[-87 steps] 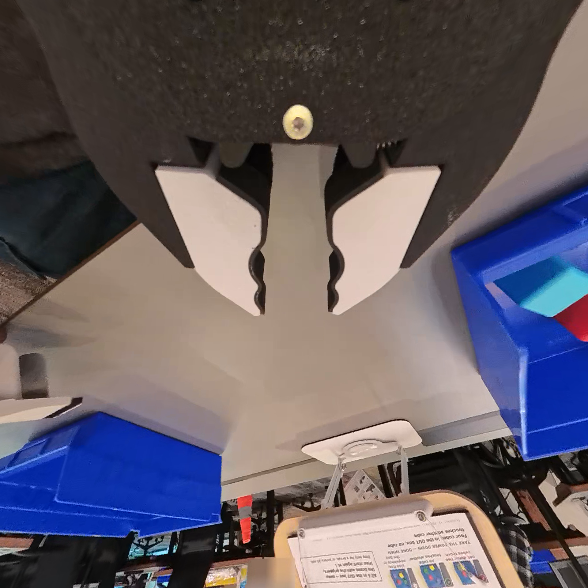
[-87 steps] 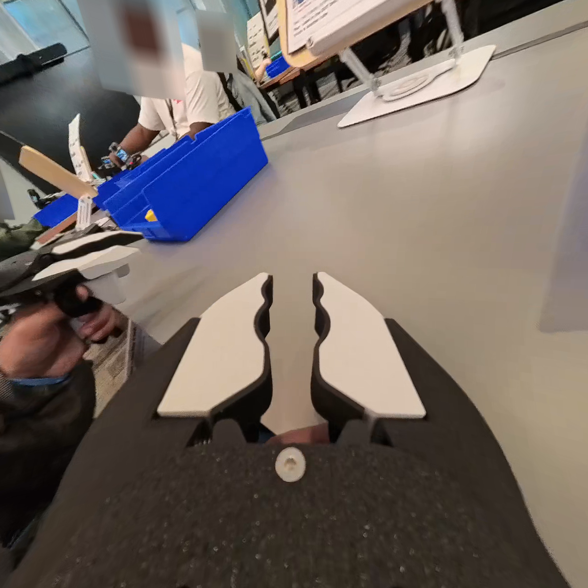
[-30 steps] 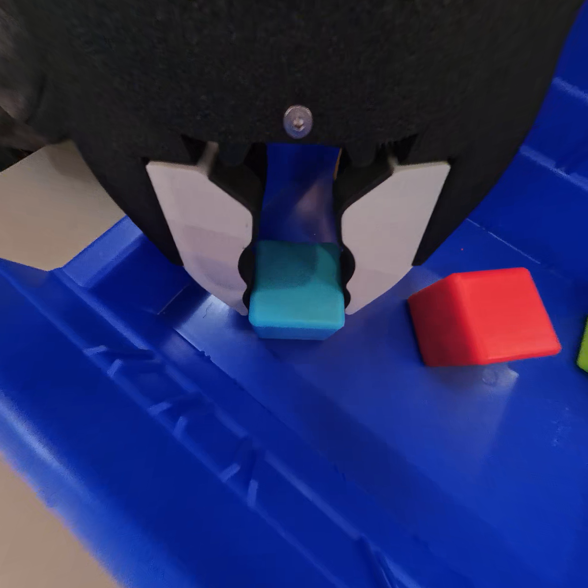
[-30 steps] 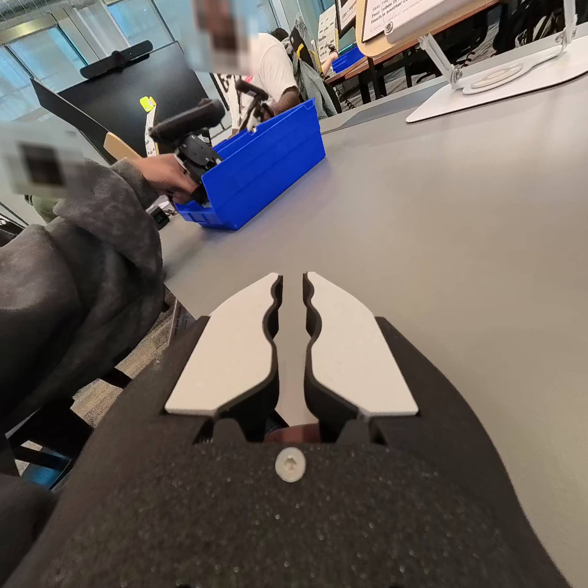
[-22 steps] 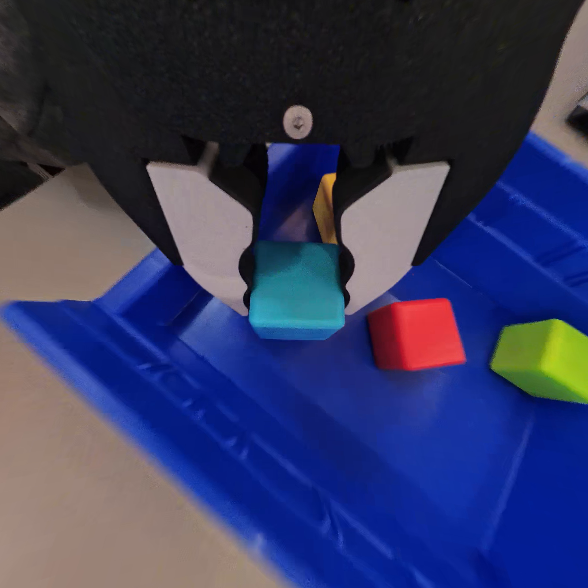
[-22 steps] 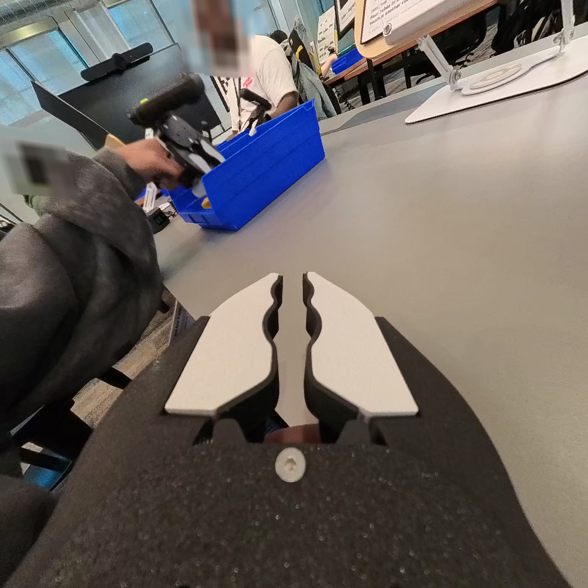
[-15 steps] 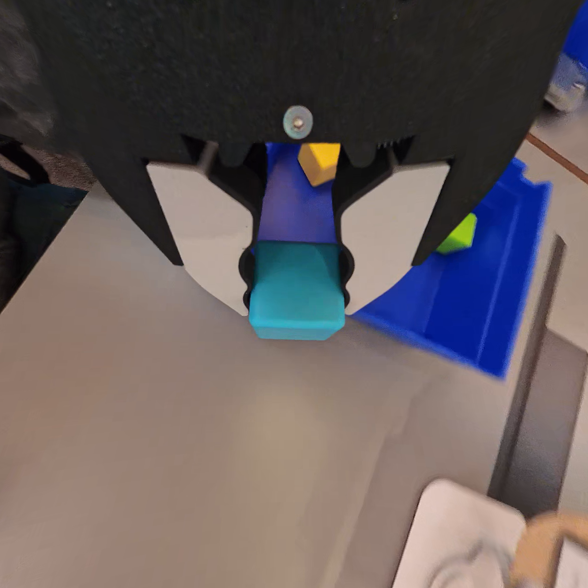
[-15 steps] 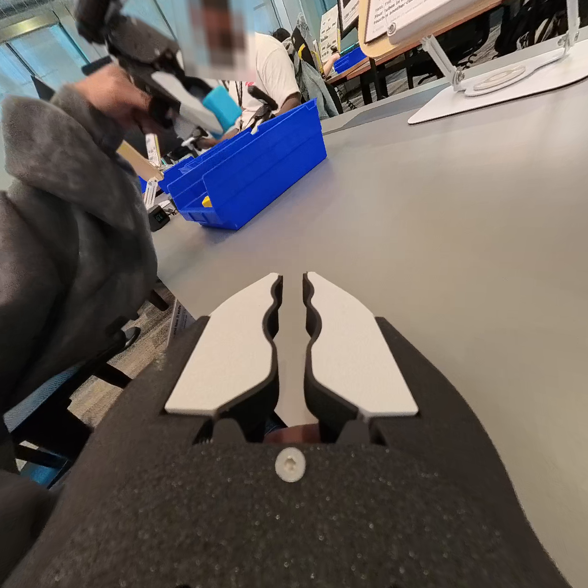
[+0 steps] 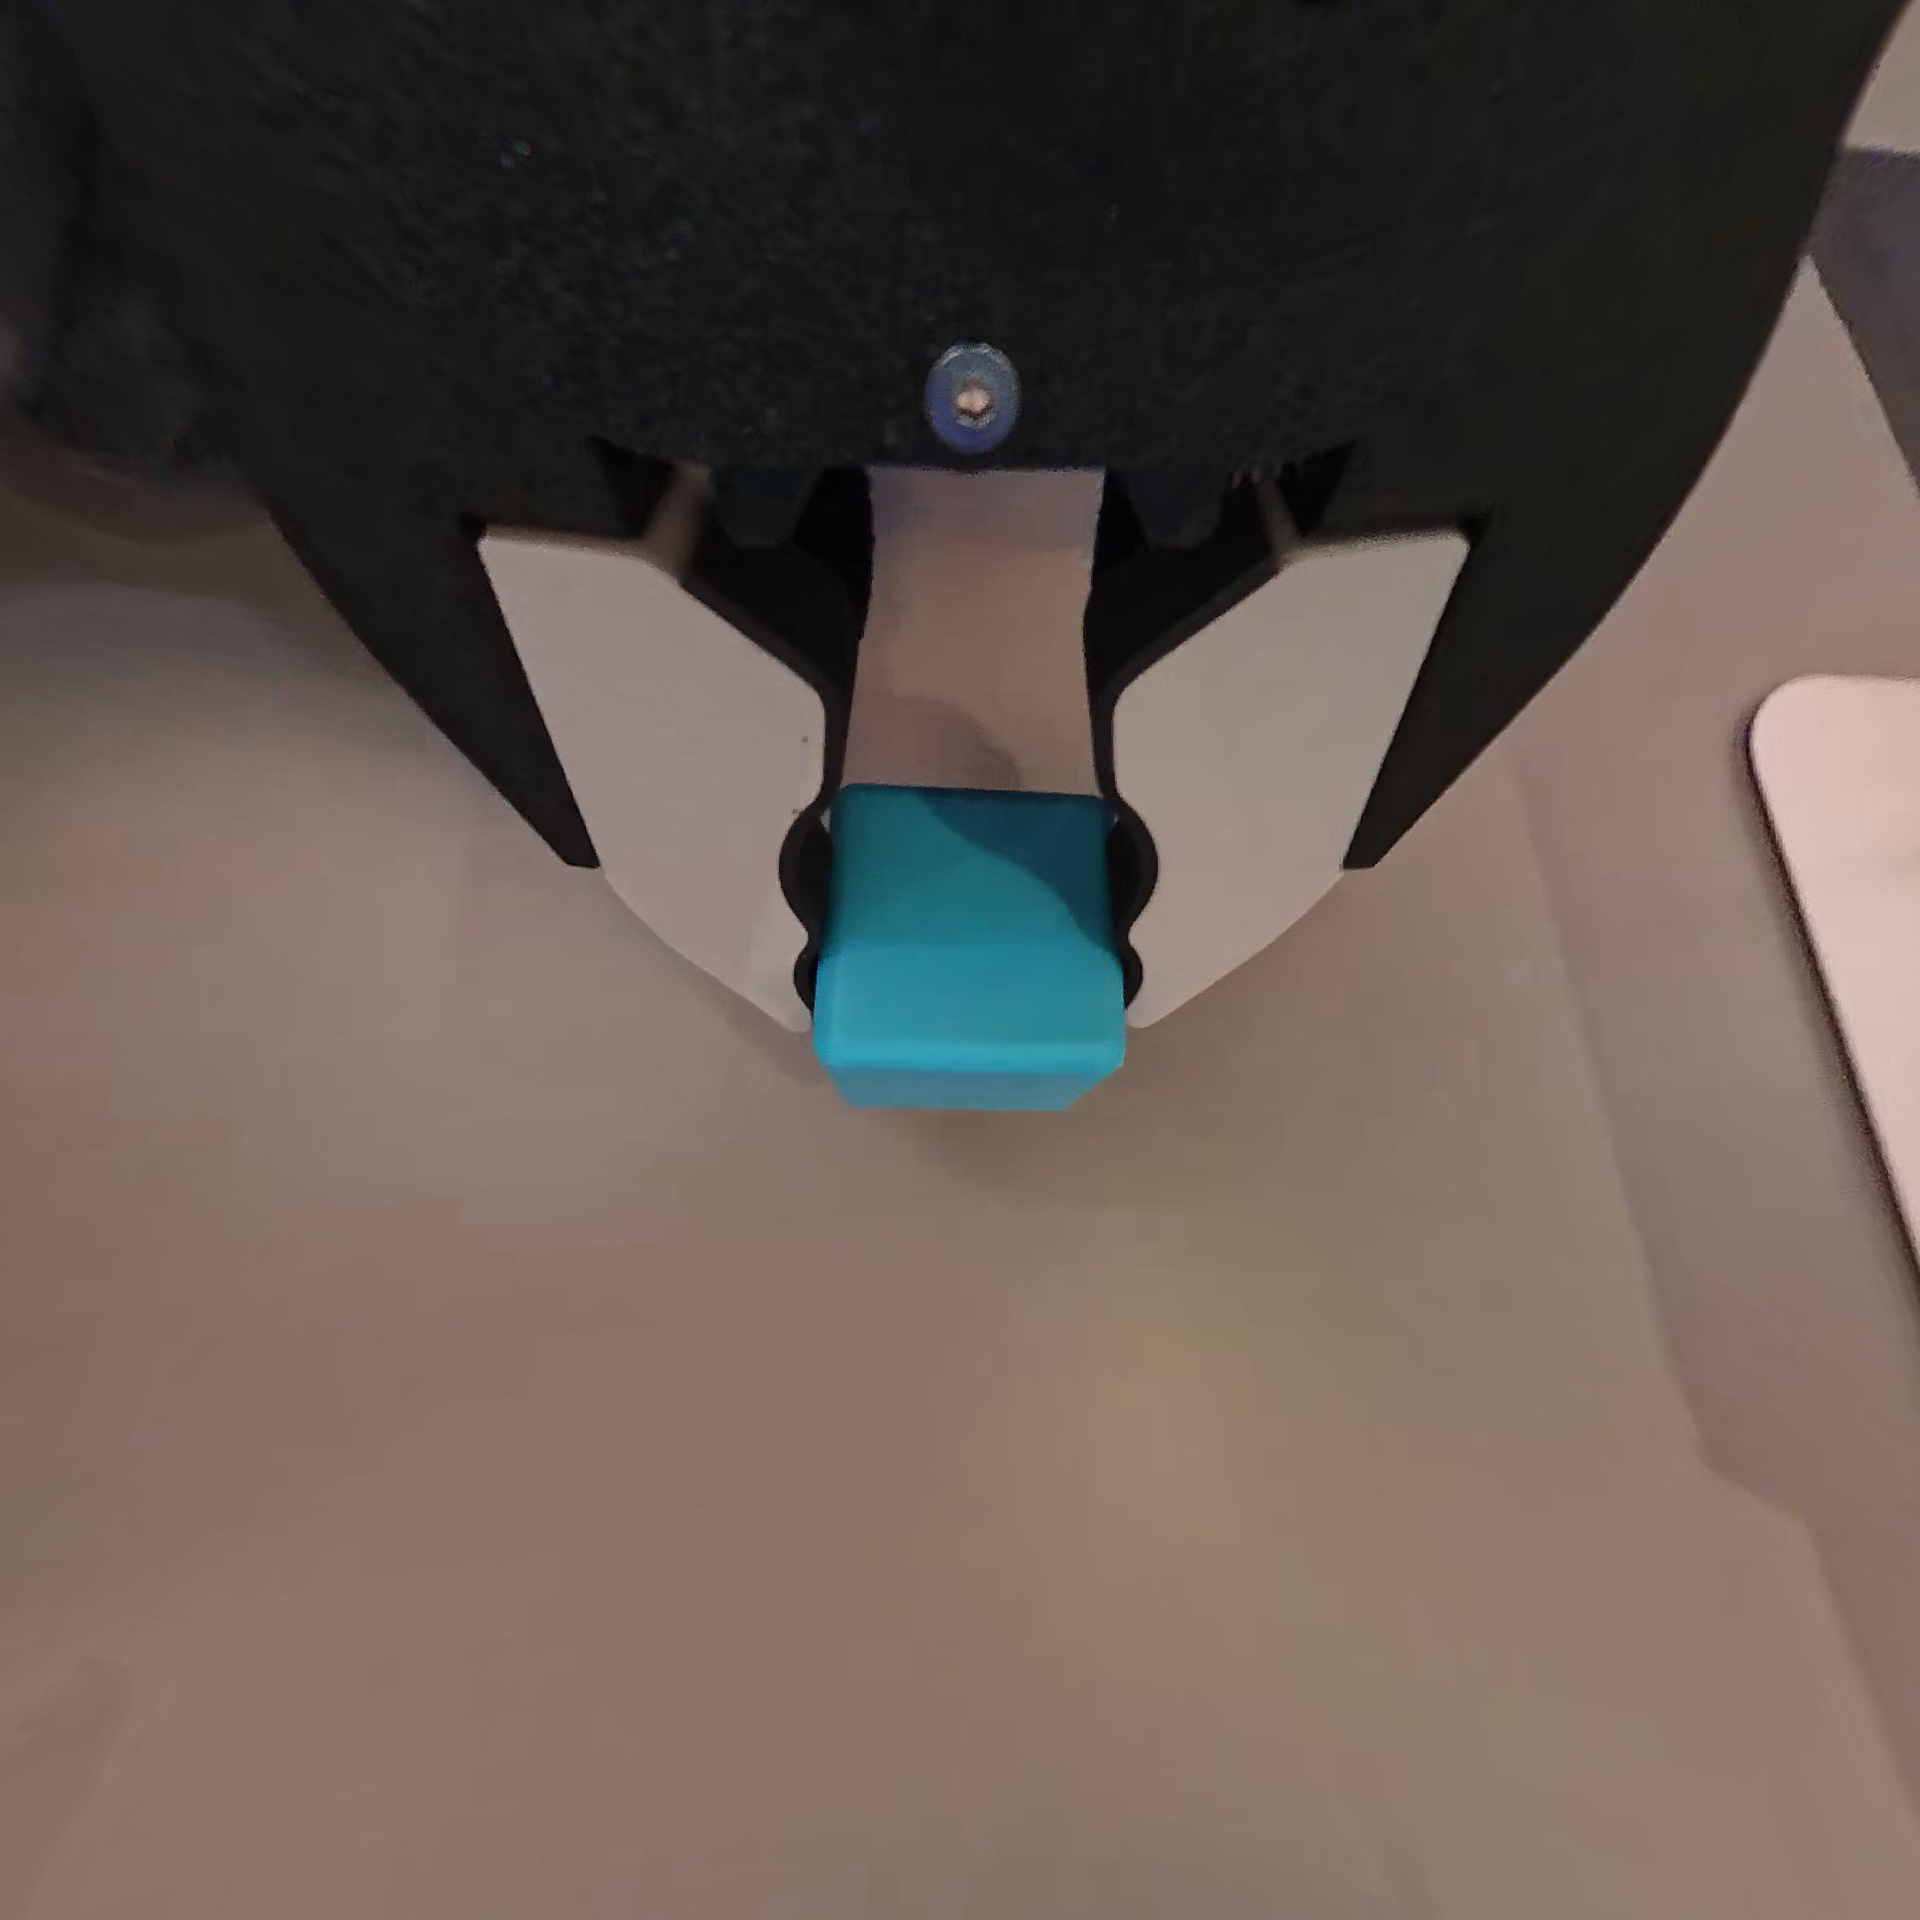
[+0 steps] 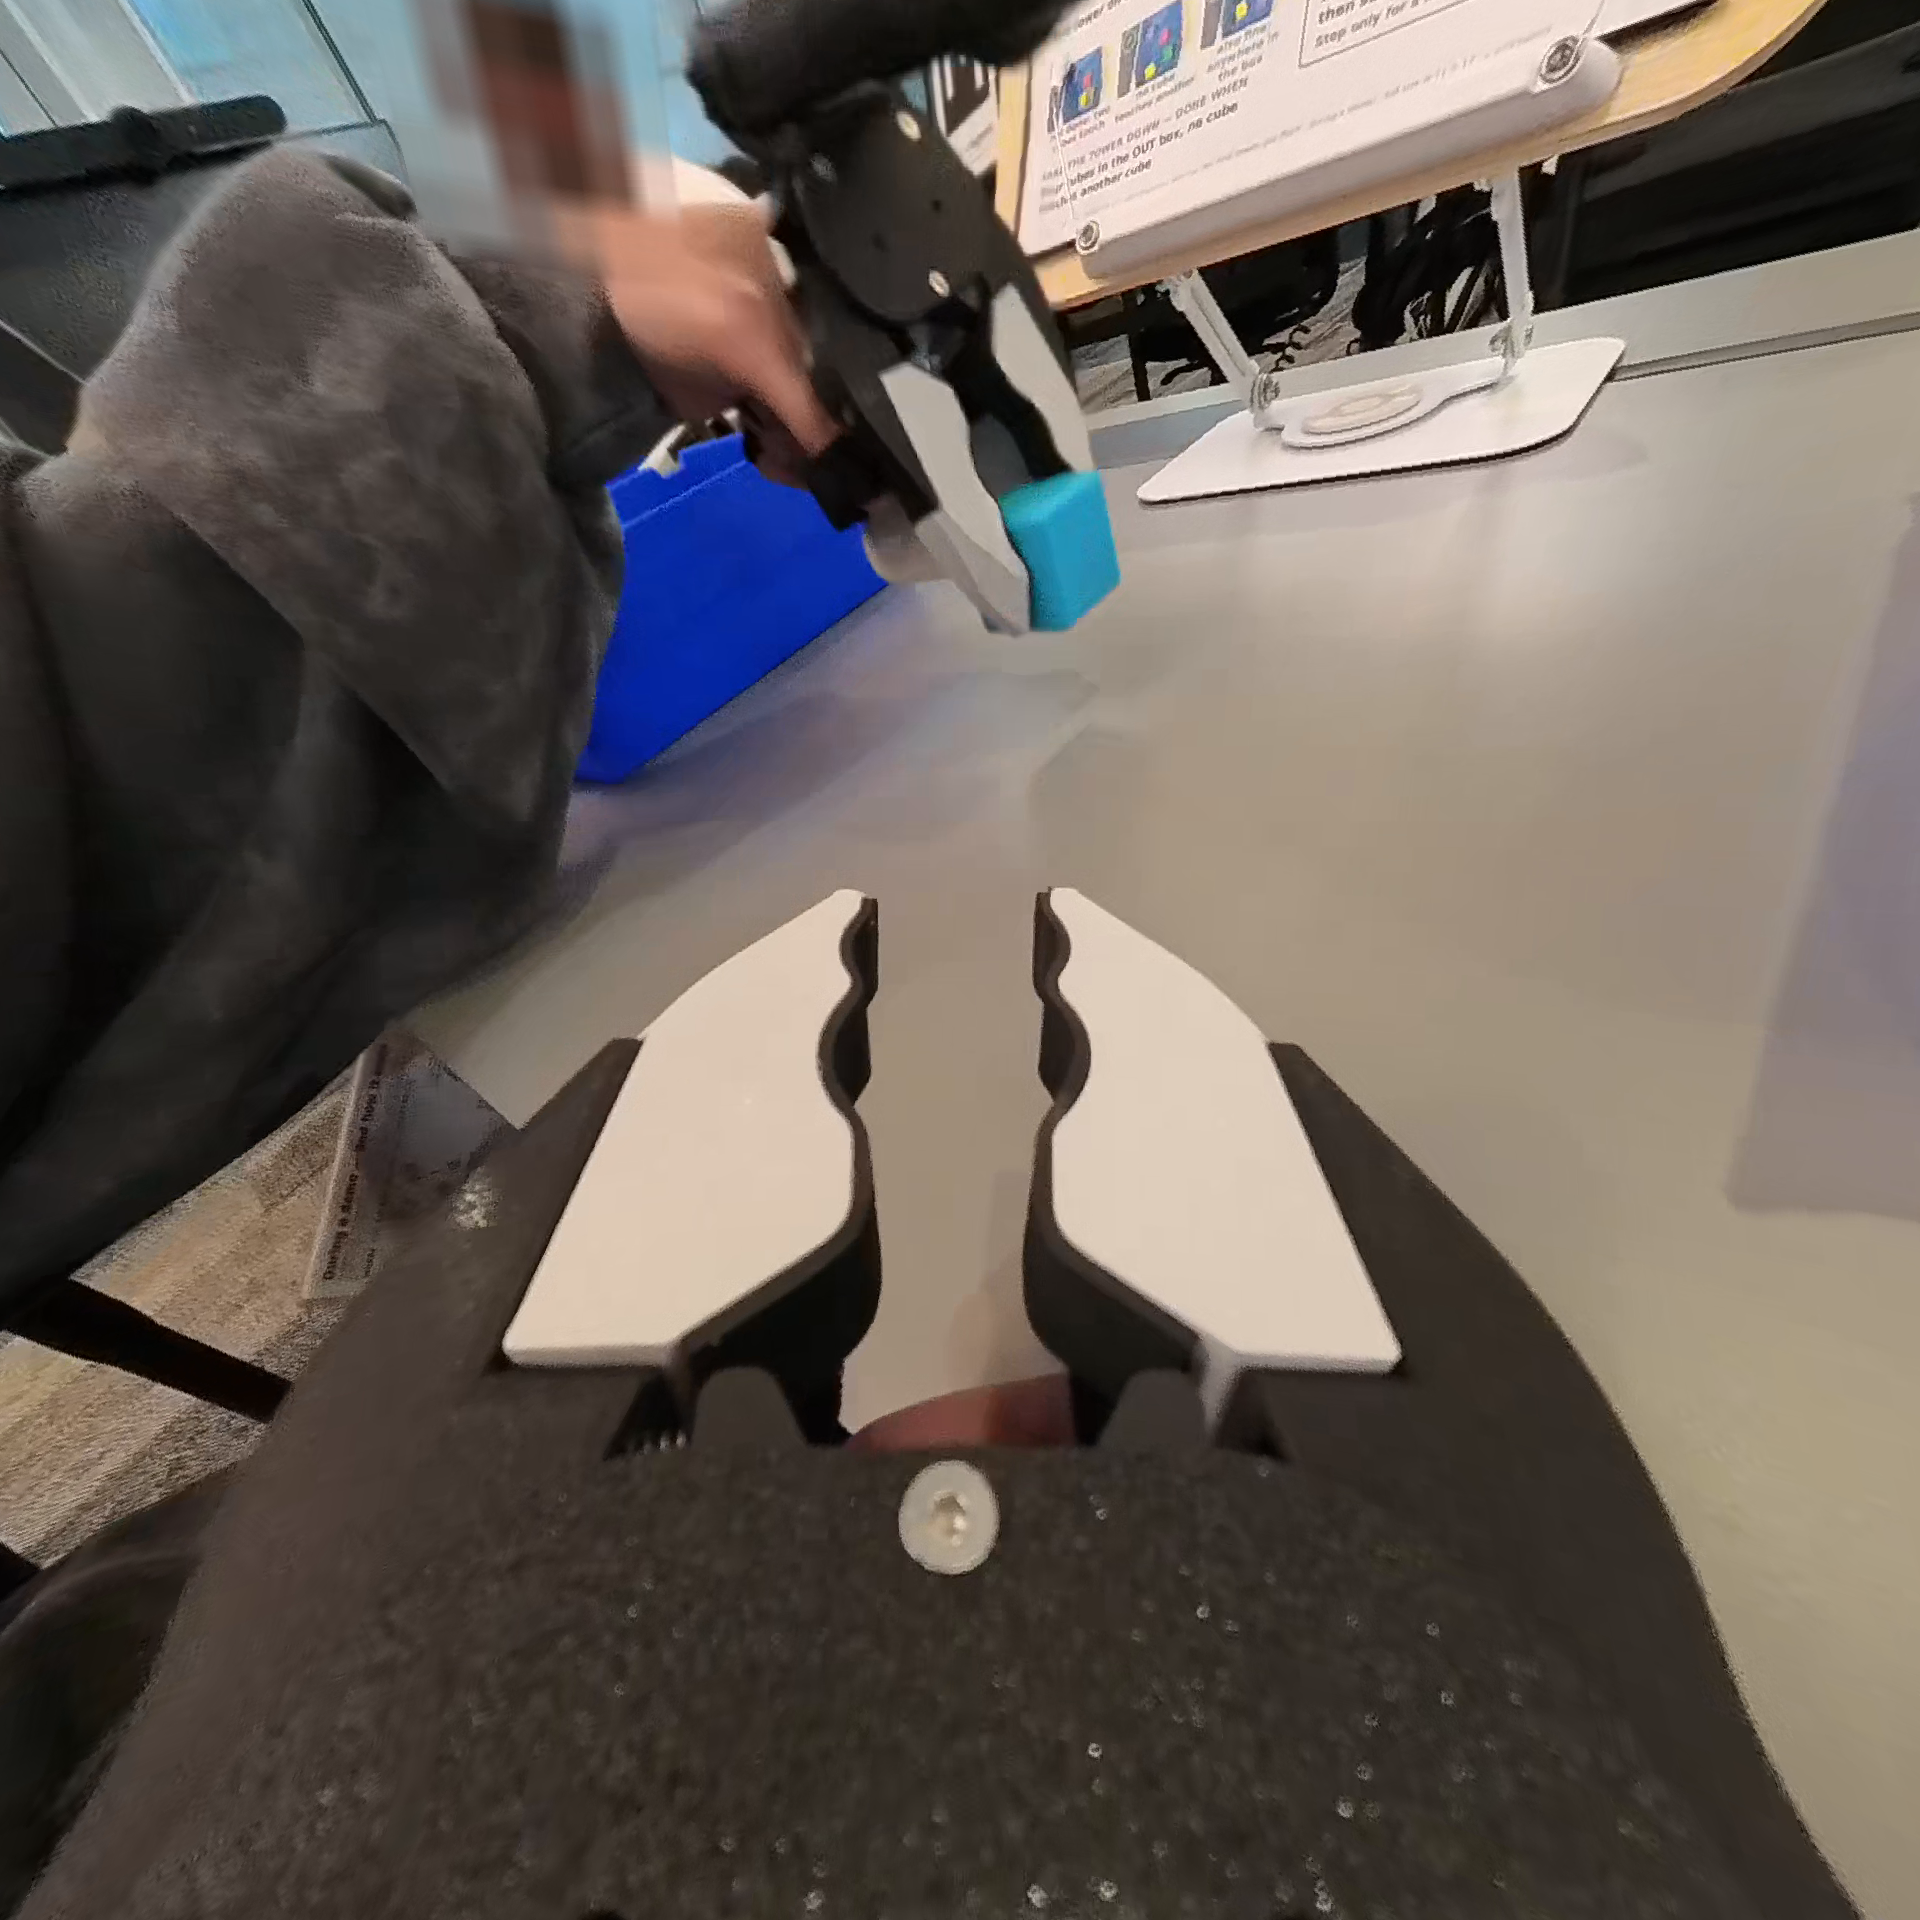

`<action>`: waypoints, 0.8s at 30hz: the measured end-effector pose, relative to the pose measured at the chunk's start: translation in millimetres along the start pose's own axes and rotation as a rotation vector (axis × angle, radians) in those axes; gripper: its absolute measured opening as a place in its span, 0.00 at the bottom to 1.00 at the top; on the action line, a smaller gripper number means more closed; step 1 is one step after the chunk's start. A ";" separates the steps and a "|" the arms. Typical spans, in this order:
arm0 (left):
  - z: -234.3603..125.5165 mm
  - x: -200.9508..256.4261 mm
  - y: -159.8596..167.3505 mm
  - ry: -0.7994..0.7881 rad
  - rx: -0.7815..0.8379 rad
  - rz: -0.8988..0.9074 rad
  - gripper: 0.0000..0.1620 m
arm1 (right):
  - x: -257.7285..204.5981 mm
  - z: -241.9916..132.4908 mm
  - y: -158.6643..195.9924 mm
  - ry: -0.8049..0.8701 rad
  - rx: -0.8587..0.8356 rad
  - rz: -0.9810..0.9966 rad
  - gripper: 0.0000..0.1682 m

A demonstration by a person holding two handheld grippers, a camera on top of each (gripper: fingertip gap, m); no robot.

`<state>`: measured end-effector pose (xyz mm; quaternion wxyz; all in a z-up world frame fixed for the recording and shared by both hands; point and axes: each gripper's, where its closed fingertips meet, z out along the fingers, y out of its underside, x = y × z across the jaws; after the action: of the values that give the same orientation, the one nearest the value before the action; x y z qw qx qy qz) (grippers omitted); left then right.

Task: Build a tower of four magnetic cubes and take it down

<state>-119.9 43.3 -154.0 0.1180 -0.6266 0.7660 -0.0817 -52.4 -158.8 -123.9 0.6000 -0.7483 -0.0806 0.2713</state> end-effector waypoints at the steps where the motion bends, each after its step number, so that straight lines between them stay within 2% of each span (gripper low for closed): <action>1: 8.0 -0.6 -2.3 0.008 -0.008 0.005 0.31 | -0.3 -0.2 0.0 0.002 0.000 -0.006 0.17; 11: 39.8 -5.0 -9.4 0.041 -0.048 0.015 0.31 | 0.9 0.8 2.5 0.009 -0.015 -0.012 0.17; 16: 40.1 -3.9 -10.2 0.034 -0.049 0.019 0.31 | 2.8 2.5 5.9 0.034 -0.035 -0.049 0.23; 17: 39.6 -4.6 -8.7 0.029 -0.064 0.008 0.34 | 3.0 3.0 7.4 0.041 -0.043 -0.062 0.25; 20: 30.7 -9.7 -4.3 -0.035 -0.098 -0.042 0.43 | 0.4 3.9 9.2 0.045 -0.052 -0.100 0.29; 22: 13.6 -5.7 -6.3 -0.059 -0.068 -0.070 0.42 | 0.1 4.0 10.1 0.053 -0.057 -0.121 0.29; 24: -14.1 0.0 -13.9 -0.114 0.035 -0.089 0.42 | 0.2 4.0 10.6 0.059 -0.061 -0.129 0.30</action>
<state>-110.8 40.2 -136.7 0.1687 -0.6615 0.7279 -0.0643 -56.4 -158.1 -134.5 0.5954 -0.7671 -0.1190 0.2074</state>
